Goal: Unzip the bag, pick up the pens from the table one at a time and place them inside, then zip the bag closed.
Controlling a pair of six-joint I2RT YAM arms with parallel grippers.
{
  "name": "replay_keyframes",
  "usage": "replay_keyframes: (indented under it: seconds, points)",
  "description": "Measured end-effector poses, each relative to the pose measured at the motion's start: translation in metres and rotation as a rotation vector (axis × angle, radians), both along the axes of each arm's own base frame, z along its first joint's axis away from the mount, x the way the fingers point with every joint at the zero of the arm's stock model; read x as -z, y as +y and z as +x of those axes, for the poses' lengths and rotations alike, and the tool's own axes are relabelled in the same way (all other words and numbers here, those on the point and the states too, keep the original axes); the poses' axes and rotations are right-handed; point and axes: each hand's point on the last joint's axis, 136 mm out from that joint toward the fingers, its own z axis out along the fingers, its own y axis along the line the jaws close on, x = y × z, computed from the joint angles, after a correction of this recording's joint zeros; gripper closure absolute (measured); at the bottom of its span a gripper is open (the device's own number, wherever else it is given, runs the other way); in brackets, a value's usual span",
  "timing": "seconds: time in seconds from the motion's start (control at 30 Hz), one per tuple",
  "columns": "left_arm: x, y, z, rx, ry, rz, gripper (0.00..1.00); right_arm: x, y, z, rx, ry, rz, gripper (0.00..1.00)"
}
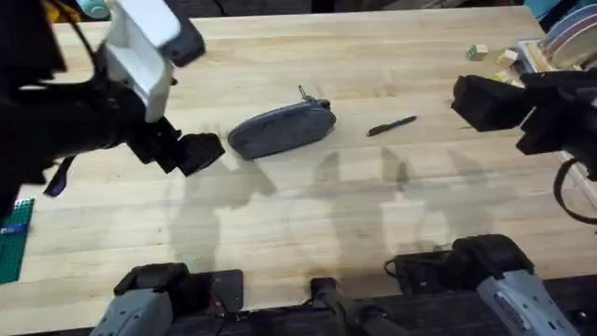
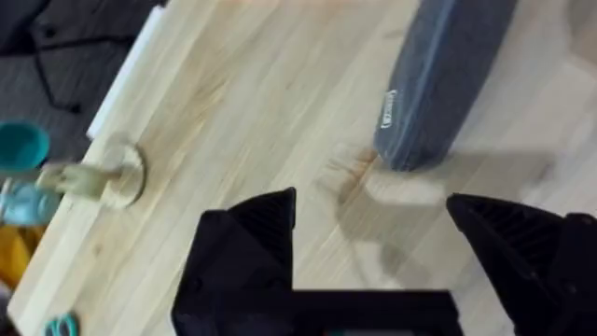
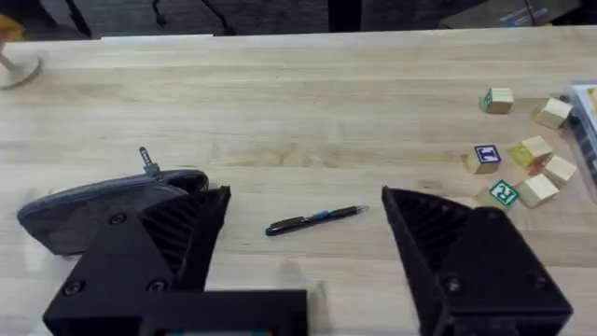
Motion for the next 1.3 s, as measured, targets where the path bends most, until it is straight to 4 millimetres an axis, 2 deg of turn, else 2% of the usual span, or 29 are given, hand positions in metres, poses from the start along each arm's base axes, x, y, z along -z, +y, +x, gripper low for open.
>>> replay_keyframes:
  seconds: [0.23, 0.47, 0.93, 1.1, 1.3]
  points:
    - [0.021, -0.018, 0.005, 0.165, 0.062, -0.018, 0.006, 0.000, 0.000, 0.000, 0.000, 0.000, 0.000, 0.003]
    - [0.037, -0.034, 0.007, 0.245, 0.133, -0.093, 0.007, 0.000, 0.000, 0.000, 0.000, 0.000, 0.000, 0.004]
    - [0.089, -0.041, 0.016, 0.308, 0.312, -0.137, 0.007, 0.000, 0.000, 0.000, 0.000, 0.000, 0.000, 0.004]
    - [0.106, -0.041, 0.028, 0.314, 0.327, -0.141, 0.008, 0.000, 0.000, 0.000, 0.000, 0.000, 0.000, 0.003]
    - [0.115, -0.045, 0.045, 0.331, 0.298, -0.161, 0.008, 0.000, 0.000, 0.000, 0.000, 0.000, 0.000, 0.003]
